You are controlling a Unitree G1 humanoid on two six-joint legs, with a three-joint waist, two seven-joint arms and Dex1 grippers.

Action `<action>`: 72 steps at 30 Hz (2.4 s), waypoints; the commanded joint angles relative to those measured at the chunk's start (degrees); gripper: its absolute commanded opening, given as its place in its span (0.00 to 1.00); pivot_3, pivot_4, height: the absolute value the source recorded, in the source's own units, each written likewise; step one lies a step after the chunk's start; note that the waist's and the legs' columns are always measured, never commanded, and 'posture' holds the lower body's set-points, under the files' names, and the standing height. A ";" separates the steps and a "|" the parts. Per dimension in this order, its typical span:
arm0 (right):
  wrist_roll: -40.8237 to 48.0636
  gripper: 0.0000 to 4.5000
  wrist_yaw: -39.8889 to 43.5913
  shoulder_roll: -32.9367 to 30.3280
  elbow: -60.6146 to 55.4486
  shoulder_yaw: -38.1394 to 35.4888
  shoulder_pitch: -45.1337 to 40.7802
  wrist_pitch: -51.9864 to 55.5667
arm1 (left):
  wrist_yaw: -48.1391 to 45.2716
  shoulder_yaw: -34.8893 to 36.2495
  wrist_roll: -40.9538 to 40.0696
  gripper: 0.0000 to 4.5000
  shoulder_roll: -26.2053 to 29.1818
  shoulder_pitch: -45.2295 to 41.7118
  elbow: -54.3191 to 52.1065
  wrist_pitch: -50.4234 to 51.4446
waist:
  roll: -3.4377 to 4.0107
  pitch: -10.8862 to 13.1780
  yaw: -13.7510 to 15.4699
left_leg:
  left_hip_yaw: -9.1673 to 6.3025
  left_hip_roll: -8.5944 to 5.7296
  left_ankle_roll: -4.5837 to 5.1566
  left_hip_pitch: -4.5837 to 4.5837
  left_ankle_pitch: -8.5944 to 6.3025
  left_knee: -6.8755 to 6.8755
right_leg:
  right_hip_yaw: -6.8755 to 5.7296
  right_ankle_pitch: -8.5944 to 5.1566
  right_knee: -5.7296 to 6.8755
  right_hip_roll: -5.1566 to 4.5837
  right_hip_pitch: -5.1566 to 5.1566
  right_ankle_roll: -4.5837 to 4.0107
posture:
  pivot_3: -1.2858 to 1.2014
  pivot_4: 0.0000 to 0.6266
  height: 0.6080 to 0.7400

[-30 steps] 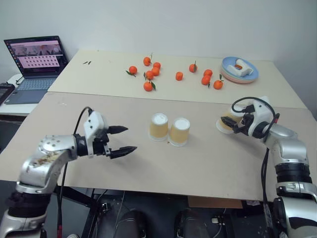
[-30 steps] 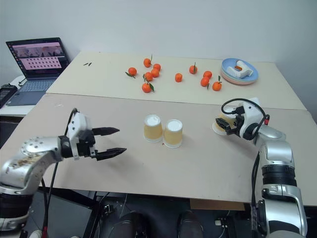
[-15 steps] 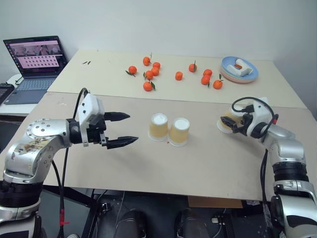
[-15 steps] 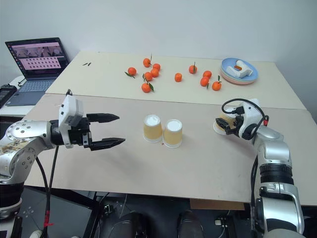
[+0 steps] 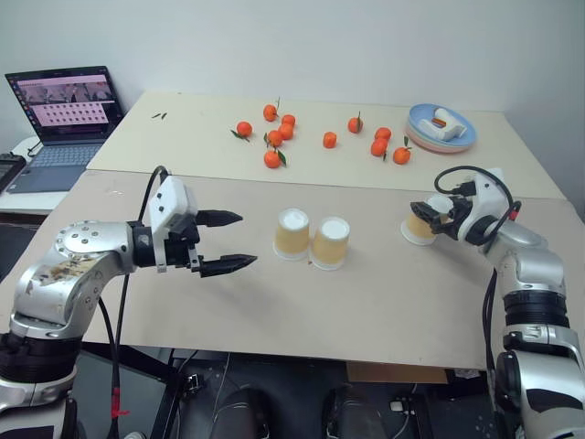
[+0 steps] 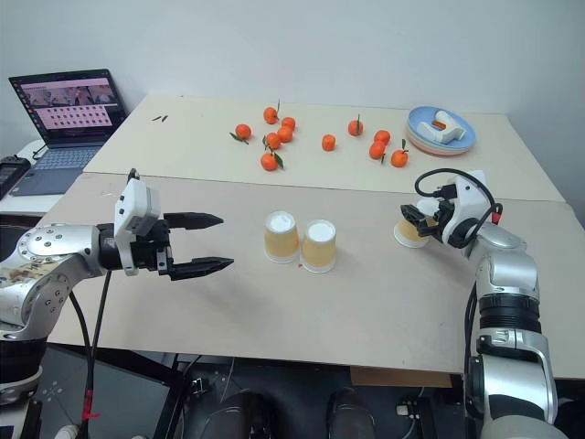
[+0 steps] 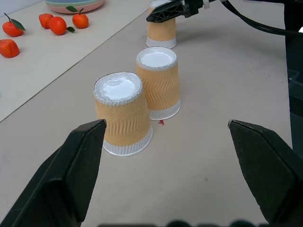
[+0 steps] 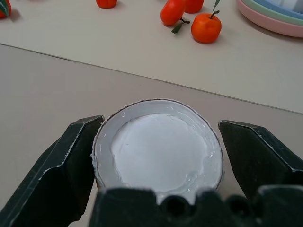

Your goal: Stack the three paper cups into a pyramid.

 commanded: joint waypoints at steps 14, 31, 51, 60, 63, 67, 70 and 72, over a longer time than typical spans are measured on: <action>1.59 0.61 0.93 -0.92 -6.97 -1.01 -1.78 0.62 | 1.05 0.01 0.15 1.00 0.43 -0.01 -1.88 -0.30 | 0.05 0.03 -0.02 | 0.01 0.00 0.00 0.00 0.00 0.00 | 0.01 0.00 0.00 0.00 -0.01 0.00 | 0.52 0.24 0.46; 17.07 0.61 24.75 -4.56 -27.72 13.53 -23.41 26.47 | 1.25 -1.03 0.64 1.00 0.54 -0.88 -1.63 -1.21 | 0.44 0.30 0.21 | 0.19 -0.02 -0.03 -0.07 0.02 -0.01 | 0.22 -0.03 0.28 0.00 -0.35 -0.09 | 0.52 0.24 0.46; 10.17 0.61 27.80 3.42 -23.48 21.88 -21.22 19.22 | 4.79 1.36 -0.93 1.00 0.65 1.26 -5.58 1.14 | 0.43 0.31 0.04 | 0.20 -0.04 -0.05 -0.10 0.03 -0.02 | 0.18 -0.03 0.29 0.00 -0.37 -0.09 | 0.52 0.24 0.46; 6.82 0.61 30.28 5.12 -17.22 22.90 -23.19 15.03 | 5.25 1.77 -1.51 1.00 0.75 1.80 -5.93 1.63 | 0.43 0.31 -0.10 | 0.20 -0.04 -0.05 -0.10 0.03 -0.02 | 0.18 -0.03 0.30 0.00 -0.39 -0.09 | 0.52 0.24 0.46; 5.75 0.61 31.14 5.25 -15.13 22.92 -23.48 13.56 | 5.42 1.80 -1.53 1.00 0.81 2.13 -6.15 1.61 | 0.43 0.31 -0.07 | 0.20 -0.04 -0.05 -0.10 0.03 -0.02 | 0.17 -0.03 0.29 0.00 -0.38 -0.09 | 0.52 0.24 0.46; 4.76 0.61 31.90 5.29 -13.71 22.76 -23.36 12.36 | 5.61 2.06 -1.53 1.00 1.05 2.38 -6.26 1.66 | 0.43 0.31 -0.07 | 0.20 -0.04 -0.05 -0.10 0.03 -0.02 | 0.17 -0.03 0.29 0.00 -0.38 -0.09 | 0.52 0.24 0.46; 4.49 0.61 32.11 5.41 -13.70 22.73 -22.77 11.95 | 5.71 2.30 -1.60 1.00 1.24 2.56 -6.31 1.75 | 0.43 0.31 -0.10 | 0.20 -0.03 -0.05 -0.10 0.03 -0.02 | 0.18 -0.03 0.30 0.00 -0.38 -0.09 | 0.52 0.24 0.46; 4.36 0.61 32.07 5.60 -13.47 22.49 -22.50 12.04 | 5.83 2.33 -1.63 1.00 1.30 2.56 -6.29 1.78 | 0.43 0.31 -0.08 | 0.20 -0.03 -0.05 -0.10 0.03 -0.02 | 0.18 -0.03 0.30 0.00 -0.38 -0.09 | 0.52 0.24 0.46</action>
